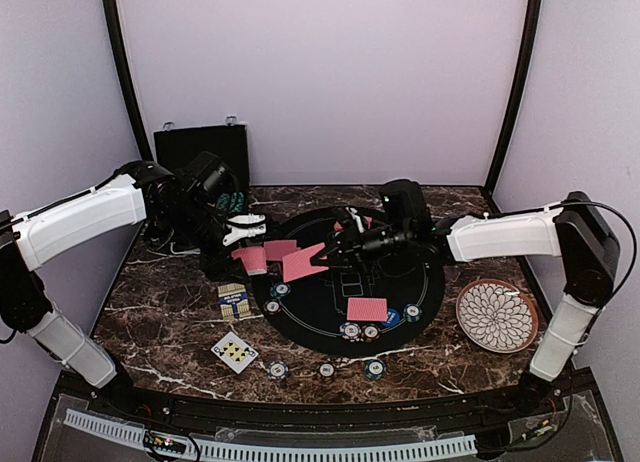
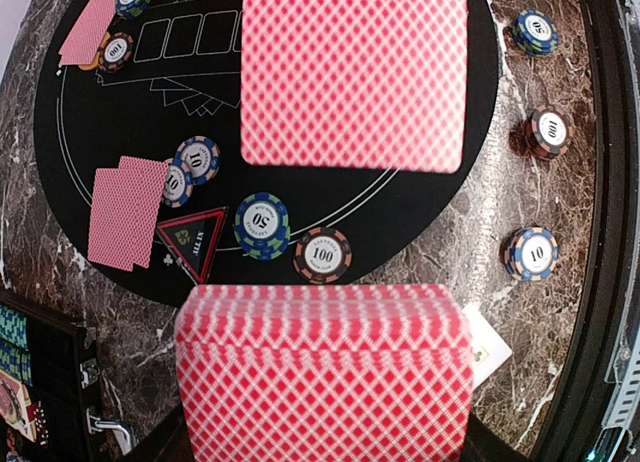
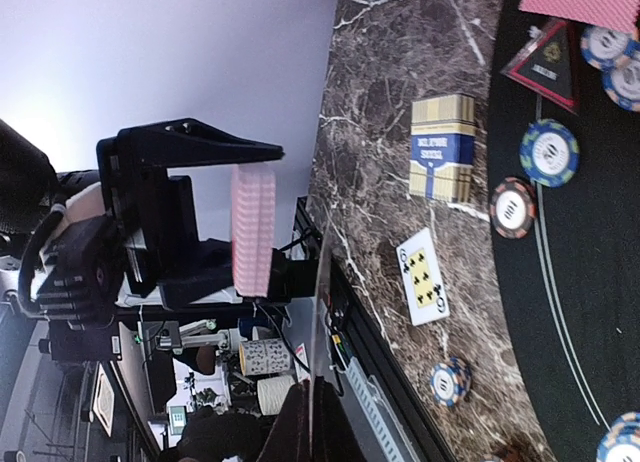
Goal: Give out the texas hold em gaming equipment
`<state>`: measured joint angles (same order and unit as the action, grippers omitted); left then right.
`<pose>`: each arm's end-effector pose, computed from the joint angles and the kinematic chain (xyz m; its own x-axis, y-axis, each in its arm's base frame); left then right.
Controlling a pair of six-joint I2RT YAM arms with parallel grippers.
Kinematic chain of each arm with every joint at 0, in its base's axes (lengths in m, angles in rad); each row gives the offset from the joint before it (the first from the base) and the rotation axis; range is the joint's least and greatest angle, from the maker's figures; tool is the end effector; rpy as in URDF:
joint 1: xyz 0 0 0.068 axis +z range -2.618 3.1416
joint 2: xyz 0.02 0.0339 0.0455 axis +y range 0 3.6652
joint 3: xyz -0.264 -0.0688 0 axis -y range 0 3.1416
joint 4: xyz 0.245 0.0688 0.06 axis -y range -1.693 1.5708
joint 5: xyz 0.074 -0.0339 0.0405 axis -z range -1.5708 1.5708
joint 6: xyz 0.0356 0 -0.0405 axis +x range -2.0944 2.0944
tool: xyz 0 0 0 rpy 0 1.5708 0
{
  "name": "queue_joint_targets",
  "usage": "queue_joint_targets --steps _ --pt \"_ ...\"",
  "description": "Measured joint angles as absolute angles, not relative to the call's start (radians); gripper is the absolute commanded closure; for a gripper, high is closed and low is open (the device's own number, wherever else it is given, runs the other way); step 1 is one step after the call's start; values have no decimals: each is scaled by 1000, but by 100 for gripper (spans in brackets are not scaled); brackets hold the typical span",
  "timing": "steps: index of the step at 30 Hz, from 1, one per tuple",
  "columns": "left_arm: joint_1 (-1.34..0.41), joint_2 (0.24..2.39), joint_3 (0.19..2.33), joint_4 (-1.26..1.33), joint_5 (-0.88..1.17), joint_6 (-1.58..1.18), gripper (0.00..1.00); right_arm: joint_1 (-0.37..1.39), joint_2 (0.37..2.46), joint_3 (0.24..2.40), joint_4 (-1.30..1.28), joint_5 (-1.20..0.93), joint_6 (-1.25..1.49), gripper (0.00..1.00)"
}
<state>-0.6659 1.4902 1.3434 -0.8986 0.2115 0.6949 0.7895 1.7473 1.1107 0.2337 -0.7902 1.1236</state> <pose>0.2348 -0.1940 0.3060 -0.0828 0.8612 -0.5015 0.9631 0.1984 0.1817 0.2568 0.2948 0.2372 -0.9849 -0.0920 -0.1466 -0.1661 0.2646 0.9499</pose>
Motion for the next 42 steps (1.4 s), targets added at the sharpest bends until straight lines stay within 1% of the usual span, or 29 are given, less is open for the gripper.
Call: queue_joint_targets --steps 6,13,18,26,29,32,36,40,42 --pt "-666 1490 1343 -898 212 695 100 716 1642 935 199 -788 1095 100" --pt "-666 1490 1343 -899 212 695 100 641 1615 807 123 -776 1025 100" --pt "-666 1490 1343 -899 212 695 100 604 1618 798 28 -710 937 100" --pt "-666 1490 1343 -899 213 695 100 601 1672 823 -84 -601 830 99" --pt "-666 1490 1341 -899 213 695 100 601 1680 823 -108 -576 815 87" --pt "-666 1490 1340 -899 213 695 100 601 1680 823 -125 -555 797 69" --pt "-665 1490 1340 -899 215 695 100 601 1676 825 -173 -517 770 48" --pt "-666 1490 1340 -899 219 695 100 602 1628 842 -255 -461 732 35" --pt "-665 1490 1340 -899 220 695 100 602 1597 864 -307 -424 712 32"
